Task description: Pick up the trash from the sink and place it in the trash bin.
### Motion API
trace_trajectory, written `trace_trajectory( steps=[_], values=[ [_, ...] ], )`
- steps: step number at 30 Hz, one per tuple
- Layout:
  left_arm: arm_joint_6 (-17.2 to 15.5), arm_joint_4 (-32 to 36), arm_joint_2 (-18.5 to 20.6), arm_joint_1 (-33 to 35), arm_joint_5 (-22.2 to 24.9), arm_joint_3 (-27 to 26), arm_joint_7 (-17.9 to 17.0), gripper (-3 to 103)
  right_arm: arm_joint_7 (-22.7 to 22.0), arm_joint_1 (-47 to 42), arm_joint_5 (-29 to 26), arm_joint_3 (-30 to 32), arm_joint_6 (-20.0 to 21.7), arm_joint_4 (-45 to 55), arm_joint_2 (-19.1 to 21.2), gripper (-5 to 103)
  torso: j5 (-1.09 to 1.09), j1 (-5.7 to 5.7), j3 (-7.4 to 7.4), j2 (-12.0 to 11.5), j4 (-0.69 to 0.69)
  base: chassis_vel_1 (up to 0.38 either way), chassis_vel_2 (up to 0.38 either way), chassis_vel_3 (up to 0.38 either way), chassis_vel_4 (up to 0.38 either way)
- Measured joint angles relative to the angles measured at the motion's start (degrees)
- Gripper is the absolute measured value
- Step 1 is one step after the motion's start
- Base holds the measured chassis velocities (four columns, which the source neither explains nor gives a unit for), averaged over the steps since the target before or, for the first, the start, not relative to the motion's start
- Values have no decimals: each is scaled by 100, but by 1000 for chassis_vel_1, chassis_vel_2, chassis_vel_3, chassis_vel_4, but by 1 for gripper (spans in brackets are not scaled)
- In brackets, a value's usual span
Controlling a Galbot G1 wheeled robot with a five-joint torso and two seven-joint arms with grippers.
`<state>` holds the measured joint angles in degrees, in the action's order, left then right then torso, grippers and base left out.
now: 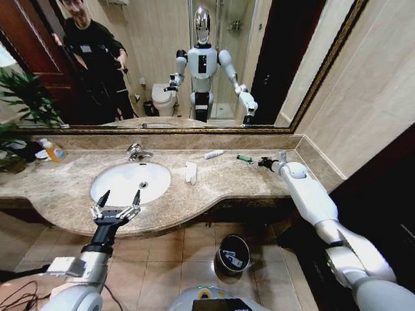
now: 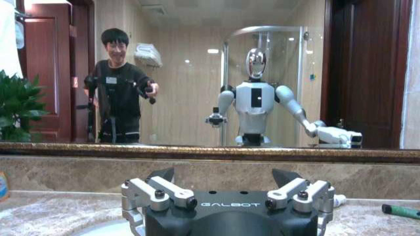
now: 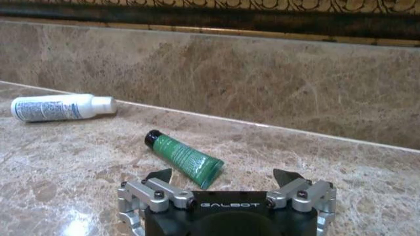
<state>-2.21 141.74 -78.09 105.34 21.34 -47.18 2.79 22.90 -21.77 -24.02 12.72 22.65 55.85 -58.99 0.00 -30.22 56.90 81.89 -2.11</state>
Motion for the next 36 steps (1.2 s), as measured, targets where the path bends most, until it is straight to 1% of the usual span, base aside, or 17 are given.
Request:
trace_trajectory(
  steps=[8,14,19,30,36],
  values=[
    [0,0,0,0,0,0,0,100,8,83,-113,-99,-102,30,-41,100,-1,0,0,0,0,0,0,0,0],
    [0,0,0,0,0,0,0,100,18,121,-169,-235,-113,82,-185,100,-1,0,0,0,0,0,0,0,0],
    [0,0,0,0,0,0,0,100,21,265,-124,-246,-162,-117,-290,100,-1,0,0,0,0,0,0,0,0],
    [0,0,0,0,0,0,0,100,43,415,-26,-266,-139,-287,-308,100,0,0,0,0,0,0,0,0,0],
    [0,0,0,0,0,0,0,100,177,415,38,-280,-101,-282,-289,100,-1,0,0,0,0,0,0,0,0]
  ],
)
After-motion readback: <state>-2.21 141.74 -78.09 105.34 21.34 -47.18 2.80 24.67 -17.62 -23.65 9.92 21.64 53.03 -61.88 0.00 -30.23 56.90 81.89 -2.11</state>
